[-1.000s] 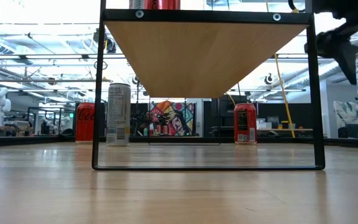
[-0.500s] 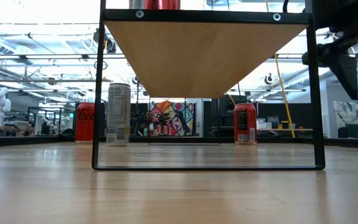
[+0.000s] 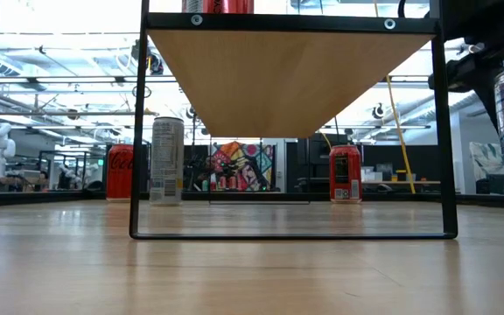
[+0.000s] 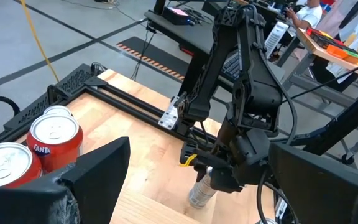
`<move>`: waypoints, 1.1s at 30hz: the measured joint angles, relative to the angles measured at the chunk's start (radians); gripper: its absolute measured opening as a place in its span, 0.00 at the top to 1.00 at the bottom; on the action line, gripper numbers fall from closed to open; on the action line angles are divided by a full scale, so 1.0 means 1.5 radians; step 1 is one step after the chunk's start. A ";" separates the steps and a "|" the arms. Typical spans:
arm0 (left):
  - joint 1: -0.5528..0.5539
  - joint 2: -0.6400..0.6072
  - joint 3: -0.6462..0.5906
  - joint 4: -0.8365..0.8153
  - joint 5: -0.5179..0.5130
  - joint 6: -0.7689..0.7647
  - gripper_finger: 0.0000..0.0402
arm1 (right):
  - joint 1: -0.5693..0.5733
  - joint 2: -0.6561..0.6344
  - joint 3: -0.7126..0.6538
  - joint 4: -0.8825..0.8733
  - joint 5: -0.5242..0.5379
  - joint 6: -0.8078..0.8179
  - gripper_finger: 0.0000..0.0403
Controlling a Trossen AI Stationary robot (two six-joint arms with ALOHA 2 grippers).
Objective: Place canned beverage on shelf
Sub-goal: Put the top blue soda can on the shelf aligned with the other blue soda can
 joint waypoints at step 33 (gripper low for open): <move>-0.012 0.000 0.000 0.081 0.051 0.071 0.04 | -0.049 0.001 0.641 -0.299 0.098 -0.097 0.48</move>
